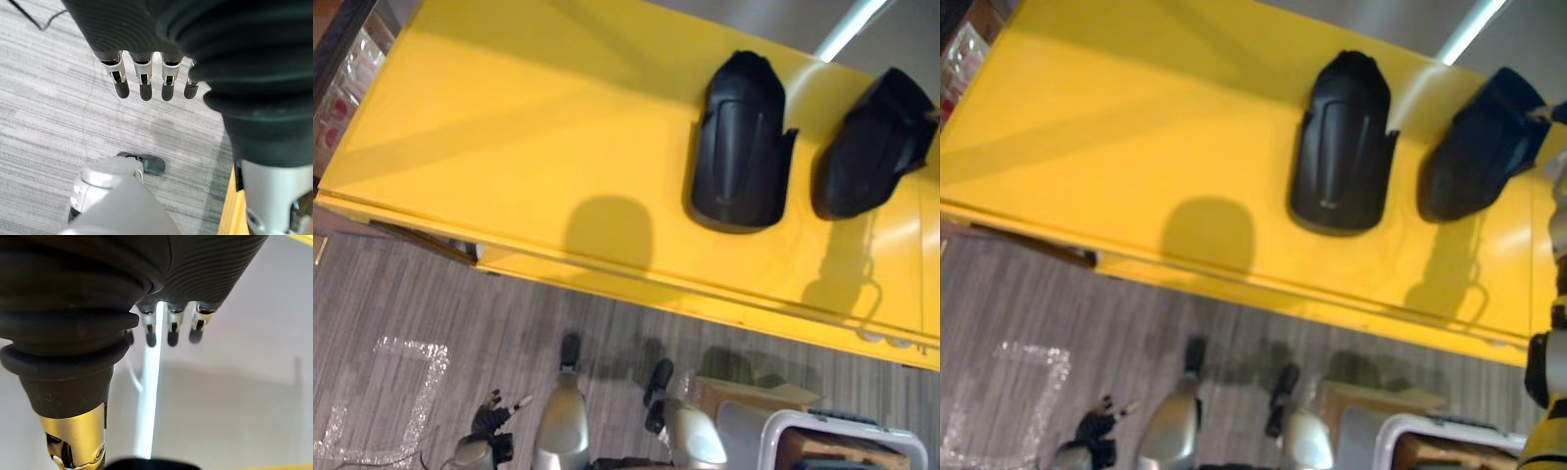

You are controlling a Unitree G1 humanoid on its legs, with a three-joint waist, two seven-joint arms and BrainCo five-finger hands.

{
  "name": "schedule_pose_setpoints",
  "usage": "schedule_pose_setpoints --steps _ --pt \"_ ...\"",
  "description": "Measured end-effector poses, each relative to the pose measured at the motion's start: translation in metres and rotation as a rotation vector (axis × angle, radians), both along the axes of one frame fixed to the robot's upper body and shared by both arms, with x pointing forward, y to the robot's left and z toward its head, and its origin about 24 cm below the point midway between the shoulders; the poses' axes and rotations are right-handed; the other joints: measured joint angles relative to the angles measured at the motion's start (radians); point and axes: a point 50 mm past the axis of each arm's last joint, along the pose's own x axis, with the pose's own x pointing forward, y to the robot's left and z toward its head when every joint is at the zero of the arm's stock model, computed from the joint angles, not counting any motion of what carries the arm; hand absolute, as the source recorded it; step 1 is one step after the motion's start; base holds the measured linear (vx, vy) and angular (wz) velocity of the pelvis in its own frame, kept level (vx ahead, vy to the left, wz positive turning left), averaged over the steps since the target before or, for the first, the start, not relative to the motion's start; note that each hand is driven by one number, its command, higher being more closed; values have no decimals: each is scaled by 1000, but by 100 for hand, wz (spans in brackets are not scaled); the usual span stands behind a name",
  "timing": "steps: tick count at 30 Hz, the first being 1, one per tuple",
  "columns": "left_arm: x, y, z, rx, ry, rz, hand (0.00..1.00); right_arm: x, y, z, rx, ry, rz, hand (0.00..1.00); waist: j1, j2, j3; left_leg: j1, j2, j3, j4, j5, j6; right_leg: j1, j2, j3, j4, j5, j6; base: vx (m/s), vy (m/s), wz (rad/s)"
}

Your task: Walk over and take plastic housings, then place them on the shelf

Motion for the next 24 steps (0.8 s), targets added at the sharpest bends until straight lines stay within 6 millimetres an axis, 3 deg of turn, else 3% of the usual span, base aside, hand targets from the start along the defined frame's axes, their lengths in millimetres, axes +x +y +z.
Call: schedule_pose_setpoints --steps 9,13,19,24 --pt "0 2 1 -9 3 -15 0 -6 -11 1 -90 167 -70 0 0 -7 -1 -7 2 -3 0 0 0 -2 4 1 -5 0 0 2 -4 1" --pt "1 2 1 -11 -1 -20 0 -6 -12 -14 -106 232 -50 0 -4 -14 -5 -7 3 -1 0 0 -1 -2 5 3 -5 0 -1 0 0 0" --pt "1 9 5 11 -3 -26 0 -10 -16 -39 -147 362 -25 0 -7 -50 -31 -15 6 6 -1 -2 -2 -16 8 12 -7 0 -4 10 -7 -3" --pt "4 15 11 33 -19 -40 0 -15 -18 -46 -160 442 21 0 -10 -53 -33 -10 5 16 0 -3 -2 -16 7 25 -7 3 -8 -1 1 -5"
